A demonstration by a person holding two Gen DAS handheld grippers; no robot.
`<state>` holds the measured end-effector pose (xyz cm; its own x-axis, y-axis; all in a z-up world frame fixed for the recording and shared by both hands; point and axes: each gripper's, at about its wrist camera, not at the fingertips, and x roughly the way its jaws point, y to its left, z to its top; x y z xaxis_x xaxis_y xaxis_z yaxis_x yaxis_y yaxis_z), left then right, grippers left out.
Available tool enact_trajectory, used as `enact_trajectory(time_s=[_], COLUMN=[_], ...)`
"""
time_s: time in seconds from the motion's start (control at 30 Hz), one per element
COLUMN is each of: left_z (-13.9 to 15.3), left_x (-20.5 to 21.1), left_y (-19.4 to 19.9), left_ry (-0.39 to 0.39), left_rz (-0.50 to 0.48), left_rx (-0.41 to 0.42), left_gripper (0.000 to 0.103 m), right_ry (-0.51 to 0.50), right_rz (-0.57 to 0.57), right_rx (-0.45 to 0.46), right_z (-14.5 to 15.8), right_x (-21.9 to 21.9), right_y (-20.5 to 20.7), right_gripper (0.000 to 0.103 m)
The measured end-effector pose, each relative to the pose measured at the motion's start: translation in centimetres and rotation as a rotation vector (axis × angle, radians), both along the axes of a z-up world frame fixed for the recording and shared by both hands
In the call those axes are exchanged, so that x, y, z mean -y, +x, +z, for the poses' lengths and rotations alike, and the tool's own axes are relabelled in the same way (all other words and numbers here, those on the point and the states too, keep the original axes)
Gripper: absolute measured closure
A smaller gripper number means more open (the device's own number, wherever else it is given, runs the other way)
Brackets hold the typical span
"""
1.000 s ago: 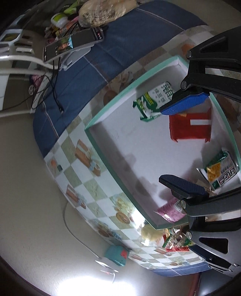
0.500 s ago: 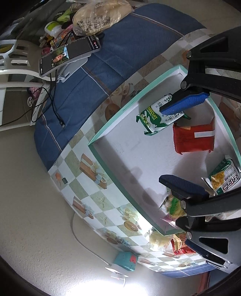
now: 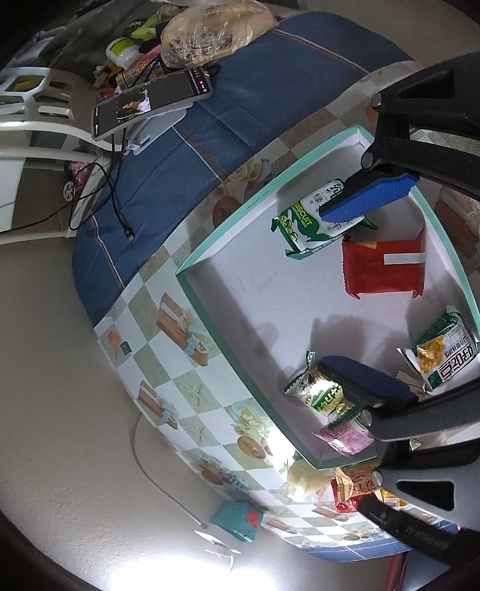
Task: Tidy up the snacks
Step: 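Move both tools back over the remaining snack pile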
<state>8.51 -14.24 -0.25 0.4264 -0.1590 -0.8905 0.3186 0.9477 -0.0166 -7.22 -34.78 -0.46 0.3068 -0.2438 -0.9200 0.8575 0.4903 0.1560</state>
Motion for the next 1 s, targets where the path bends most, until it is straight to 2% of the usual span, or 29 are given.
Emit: enact_trajectory(time_s=[0.17,0.27,0.47,0.6,0.63,0.7,1.0], left_z=[-0.3,-0.3,0.1,0.4,0.4,0.5,0.4], left_x=[-3.5,-5.3,-7.8,-9.6,-10.0,-10.8,-13.8], left_y=[1.1,1.6,2.5,3.1,3.2,3.5,4.5], left_ry=[0.001,0.006,0.005,0.014,0.014,0.012,-0.012], left_rz=[0.124,0.172,0.236,0.299,0.312,0.335,0.375], left_rx=[-0.018,-0.020,-0.016,-0.003,-0.003,-0.004,-0.019], left_gripper=[0.016,0.016,0.016,0.007,0.007,0.007,0.007], right_ry=[-0.034,-0.051,-0.083,-0.108,-0.112,-0.120,-0.129], right_rz=[0.031,0.053,0.090,0.129,0.139,0.165,0.263], right_rx=[-0.020,-0.032,-0.055,-0.076,-0.077,-0.080,-0.049], right_z=[0.3,0.3,0.2,-0.1,-0.1,-0.2,-0.3], right_x=[-0.9,-1.5,-2.5,-3.5,-3.7,-4.3,-7.3], right_y=[0.7,1.2,2.0,2.9,3.1,3.6,5.3], right_gripper=[0.024,0.013,0.012,0.012,0.011,0.000,0.000])
